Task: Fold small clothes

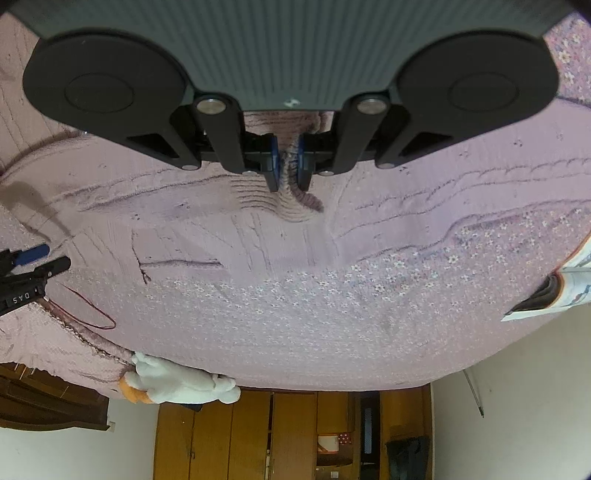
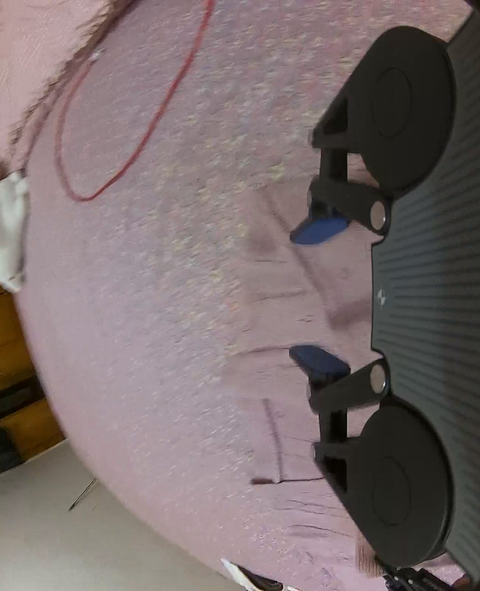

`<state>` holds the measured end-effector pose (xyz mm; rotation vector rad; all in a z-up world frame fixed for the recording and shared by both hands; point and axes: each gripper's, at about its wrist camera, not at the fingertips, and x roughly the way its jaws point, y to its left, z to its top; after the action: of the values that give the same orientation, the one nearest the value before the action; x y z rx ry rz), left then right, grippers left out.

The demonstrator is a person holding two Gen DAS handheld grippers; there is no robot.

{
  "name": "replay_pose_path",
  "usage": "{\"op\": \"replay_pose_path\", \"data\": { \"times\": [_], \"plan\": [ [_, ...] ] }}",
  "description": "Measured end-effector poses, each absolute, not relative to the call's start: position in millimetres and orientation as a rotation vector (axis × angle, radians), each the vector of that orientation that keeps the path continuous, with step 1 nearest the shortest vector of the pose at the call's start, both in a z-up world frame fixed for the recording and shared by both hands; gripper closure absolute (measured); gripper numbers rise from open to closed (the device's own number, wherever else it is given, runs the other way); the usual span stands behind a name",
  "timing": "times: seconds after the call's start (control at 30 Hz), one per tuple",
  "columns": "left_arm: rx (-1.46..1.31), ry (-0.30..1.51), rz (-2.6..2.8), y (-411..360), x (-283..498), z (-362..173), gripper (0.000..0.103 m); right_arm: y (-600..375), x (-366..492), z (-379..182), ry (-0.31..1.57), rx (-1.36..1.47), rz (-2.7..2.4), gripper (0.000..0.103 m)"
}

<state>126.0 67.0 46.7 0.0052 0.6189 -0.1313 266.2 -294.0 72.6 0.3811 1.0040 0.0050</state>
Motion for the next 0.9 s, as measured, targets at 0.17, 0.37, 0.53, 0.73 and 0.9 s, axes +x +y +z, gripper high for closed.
{"op": "replay_pose_path", "data": {
  "times": [0.17, 0.37, 0.53, 0.73, 0.9],
  "plan": [
    [-0.02, 0.62, -0.126, 68, 125, 44, 0.091, -278, 281, 55, 1.091, 0.376, -0.109, 0.035],
    [-0.025, 0.6, -0.14, 71, 114, 49, 0.091, -254, 290, 53, 1.067, 0.189, -0.247, 0.094],
    [-0.028, 0.551, -0.148, 73, 107, 60, 0.091, -275, 264, 73, 0.868, 0.335, -0.222, 0.098],
    [0.018, 0.588, -0.114, 69, 133, 46, 0.09, -286, 262, 59, 0.847, 0.42, -0.205, 0.096],
    [0.049, 0.673, -0.068, 73, 151, 29, 0.071, -299, 255, 56, 0.82, 0.518, -0.124, 0.054]
  ]
}}
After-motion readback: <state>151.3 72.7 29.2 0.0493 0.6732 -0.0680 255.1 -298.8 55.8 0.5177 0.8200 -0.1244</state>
